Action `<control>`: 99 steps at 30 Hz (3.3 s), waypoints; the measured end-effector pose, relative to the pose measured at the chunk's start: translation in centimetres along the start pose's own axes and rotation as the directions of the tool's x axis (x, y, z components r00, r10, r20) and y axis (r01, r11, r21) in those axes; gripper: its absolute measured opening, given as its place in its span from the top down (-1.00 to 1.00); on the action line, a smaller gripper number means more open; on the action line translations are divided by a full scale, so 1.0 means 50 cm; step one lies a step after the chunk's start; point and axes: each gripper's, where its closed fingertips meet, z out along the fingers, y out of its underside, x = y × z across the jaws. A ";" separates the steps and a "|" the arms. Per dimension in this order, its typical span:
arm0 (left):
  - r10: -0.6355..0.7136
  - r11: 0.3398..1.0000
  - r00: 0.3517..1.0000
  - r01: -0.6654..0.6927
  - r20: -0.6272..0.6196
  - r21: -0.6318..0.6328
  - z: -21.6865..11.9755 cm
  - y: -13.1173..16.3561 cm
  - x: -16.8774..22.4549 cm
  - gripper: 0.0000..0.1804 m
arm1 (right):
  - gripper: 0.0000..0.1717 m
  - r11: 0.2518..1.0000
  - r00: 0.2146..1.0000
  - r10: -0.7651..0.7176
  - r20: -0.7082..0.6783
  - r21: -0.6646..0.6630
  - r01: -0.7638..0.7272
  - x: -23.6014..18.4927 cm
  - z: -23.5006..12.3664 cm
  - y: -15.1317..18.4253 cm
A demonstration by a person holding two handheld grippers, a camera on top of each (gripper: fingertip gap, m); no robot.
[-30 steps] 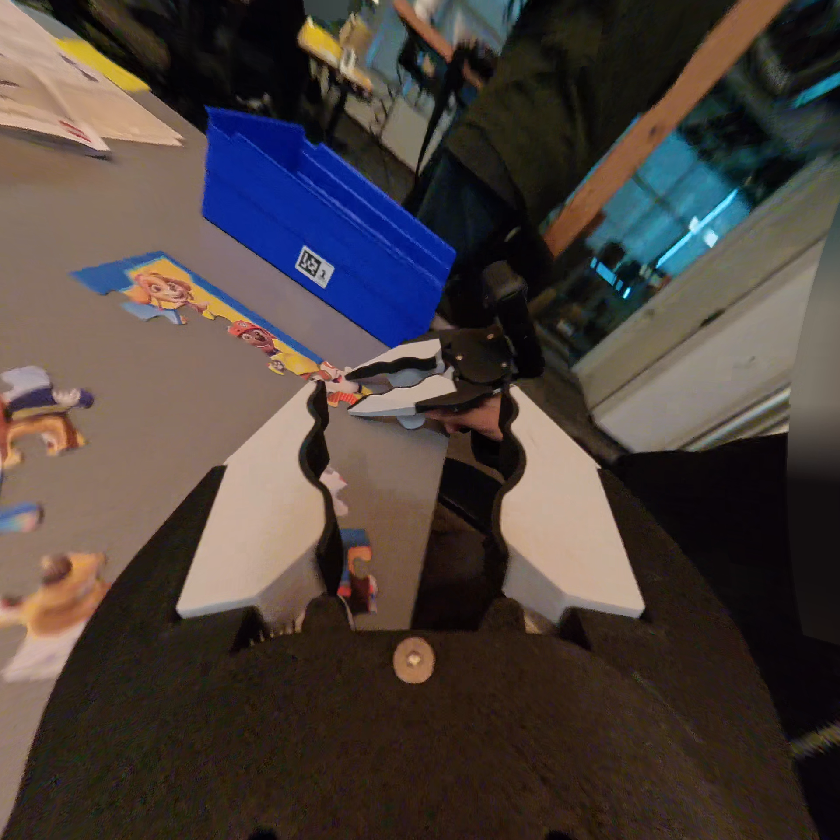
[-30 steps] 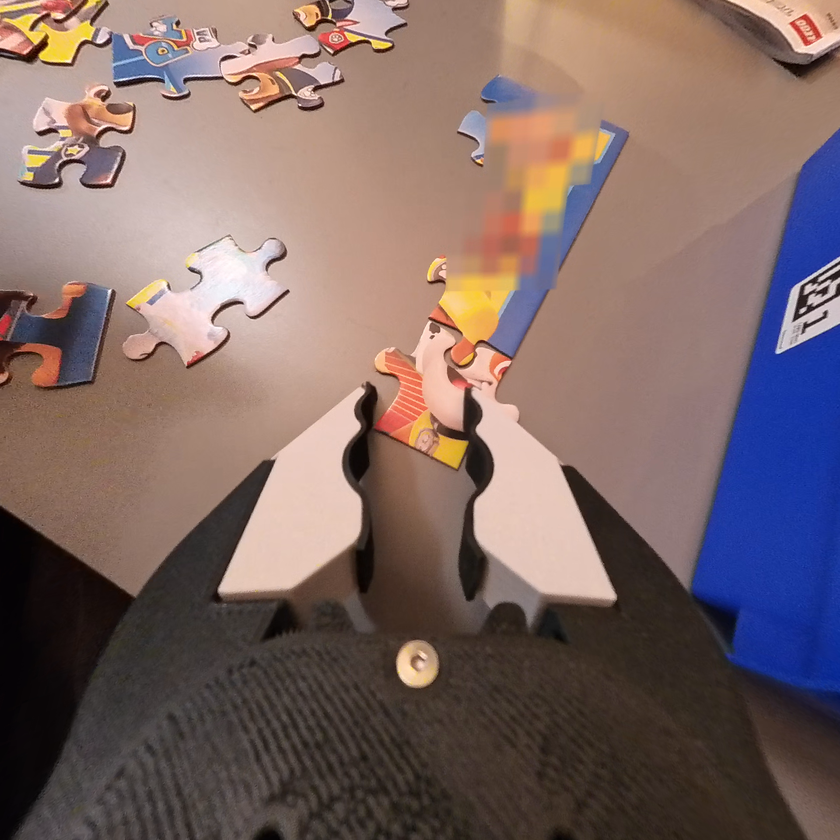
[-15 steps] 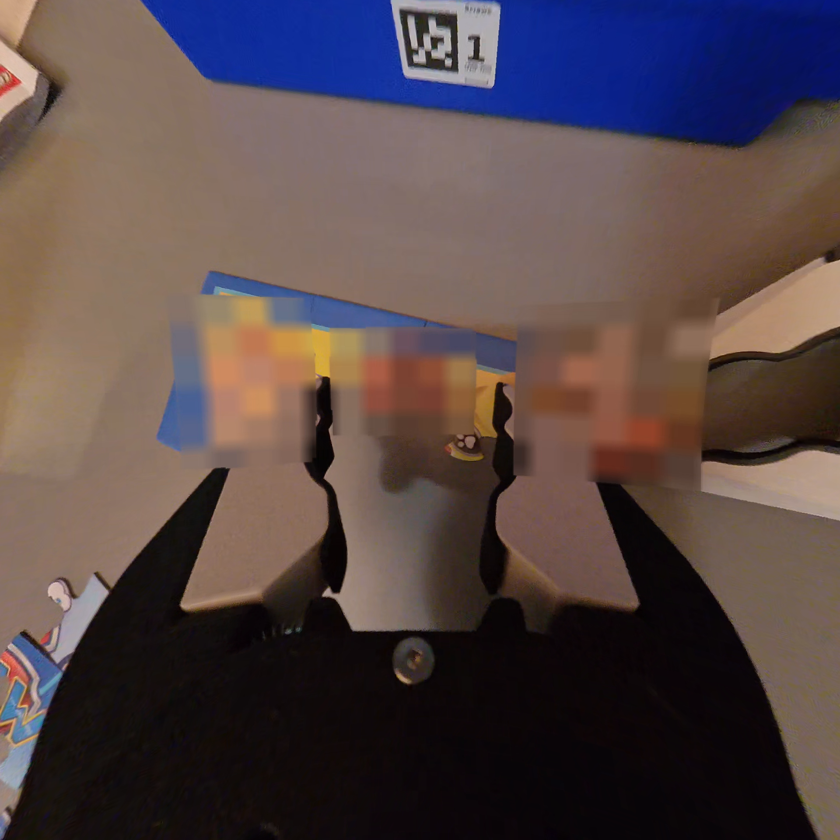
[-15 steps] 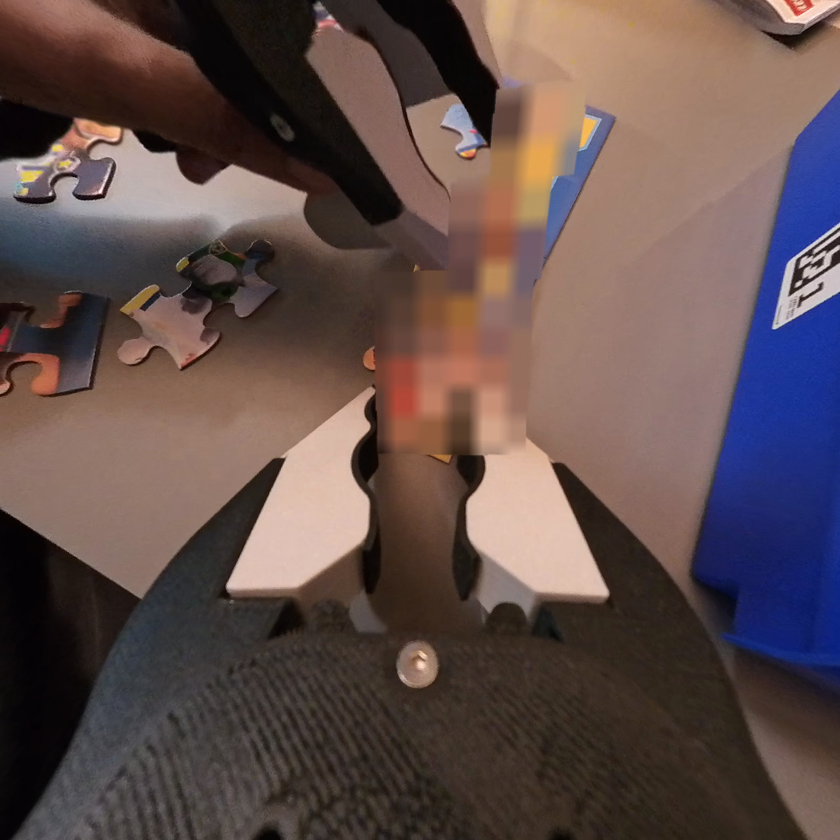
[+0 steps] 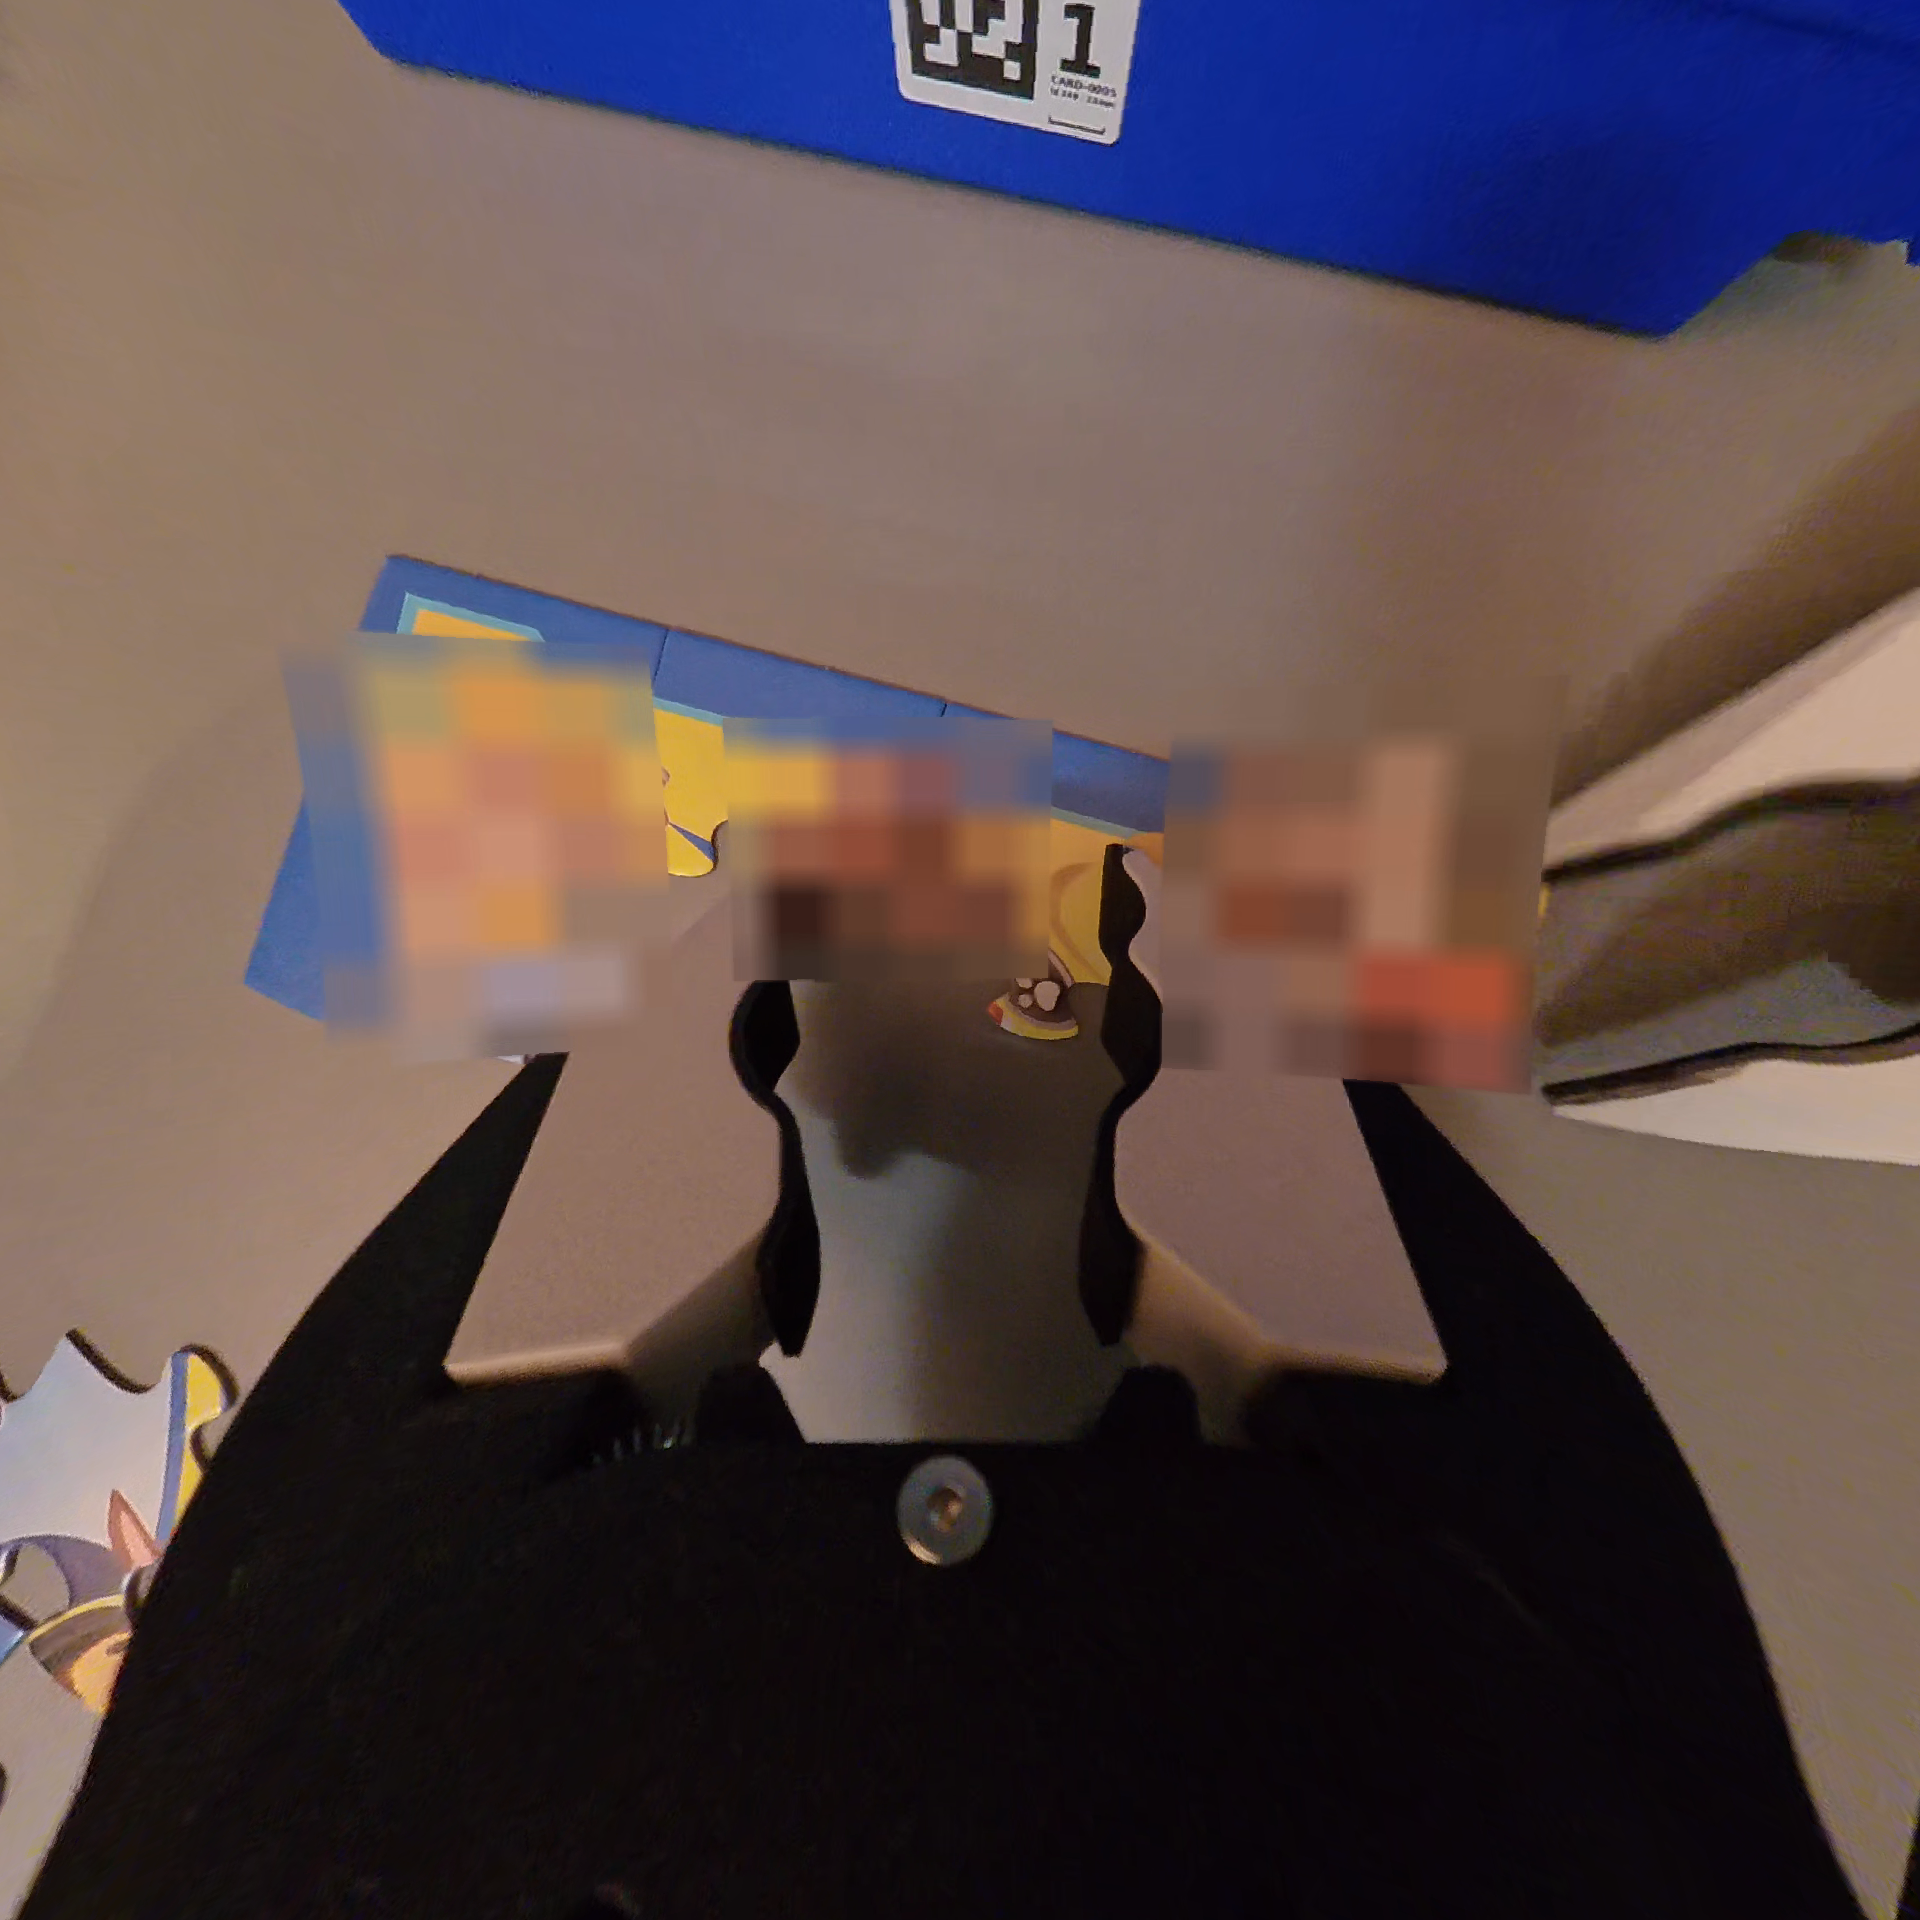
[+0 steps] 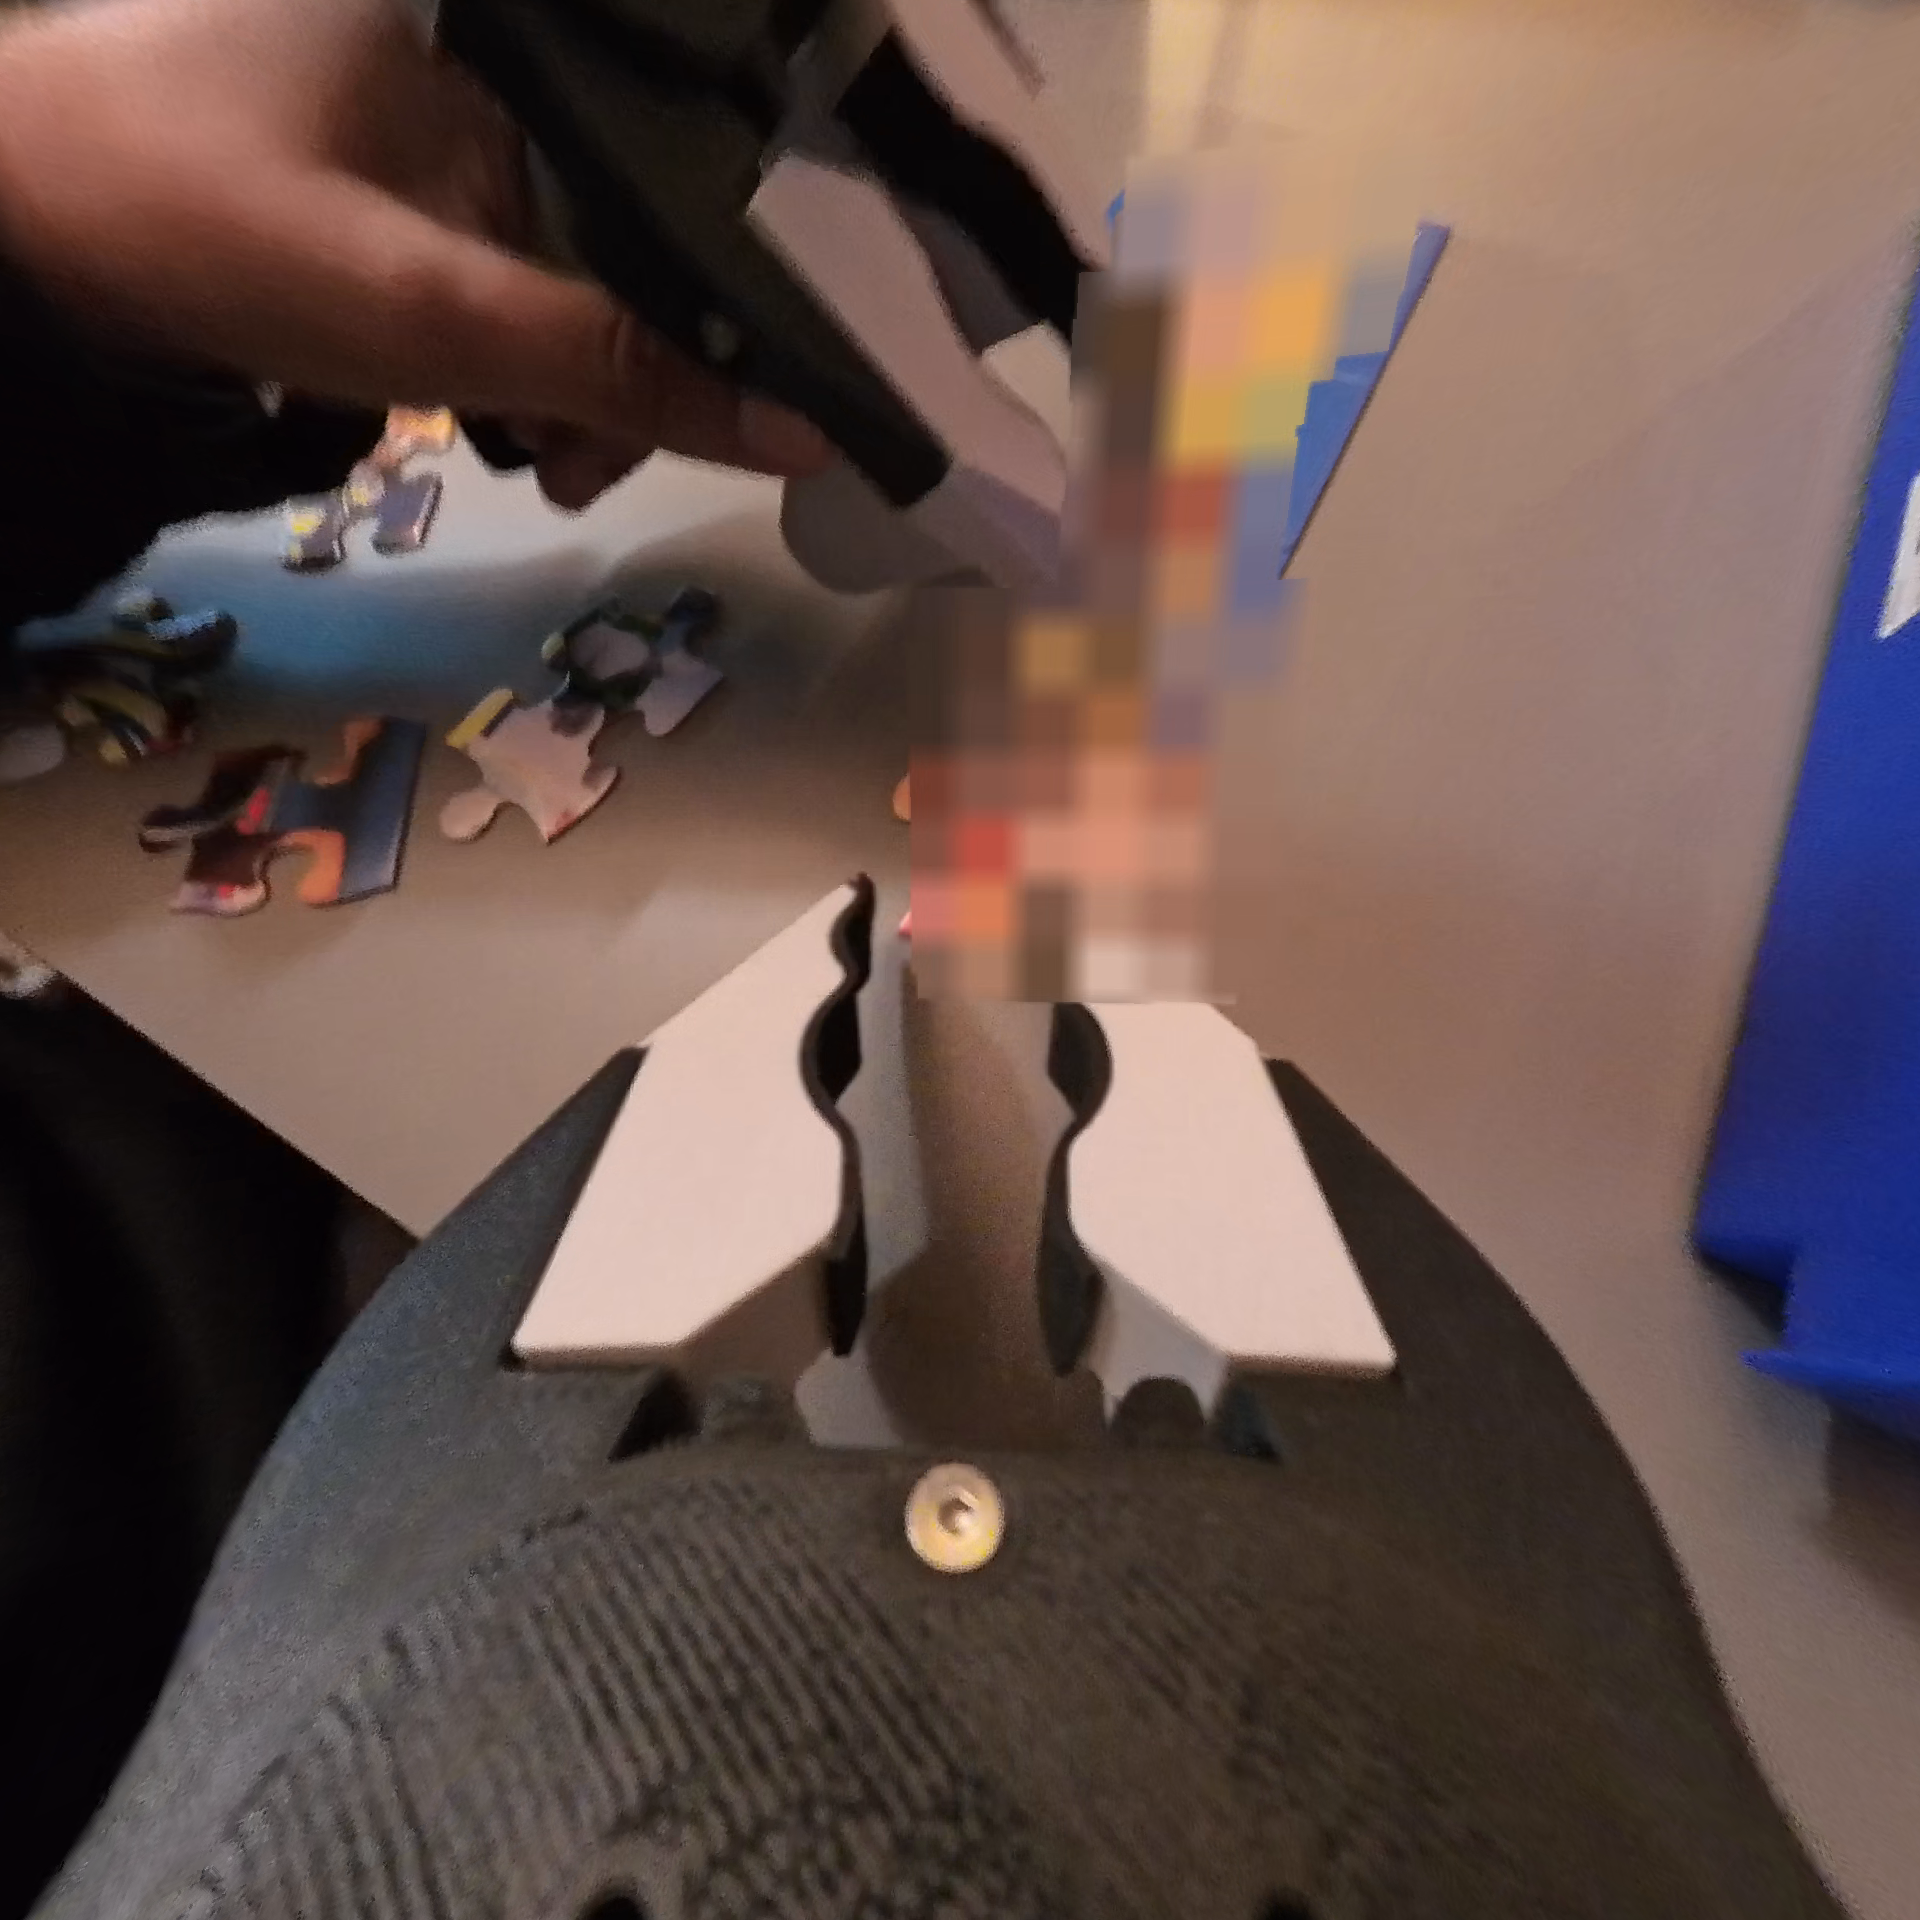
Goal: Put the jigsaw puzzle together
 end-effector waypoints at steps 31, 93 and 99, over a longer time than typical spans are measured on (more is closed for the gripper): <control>0.078 0.997 0.995 -0.078 0.055 0.000 0.004 -0.004 0.005 0.79 | 0.51 0.990 0.990 -0.078 -0.114 -0.125 0.064 0.034 0.014 0.013; 0.107 0.989 0.994 -0.106 0.010 -0.105 0.005 -0.002 0.014 0.97 | 0.82 0.951 0.971 -0.219 0.101 -0.201 0.235 0.007 0.067 -0.019; 0.103 0.990 0.995 -0.102 0.007 -0.100 0.005 -0.002 0.014 0.96 | 0.84 0.944 0.965 -0.228 0.126 -0.216 0.251 0.002 0.064 -0.015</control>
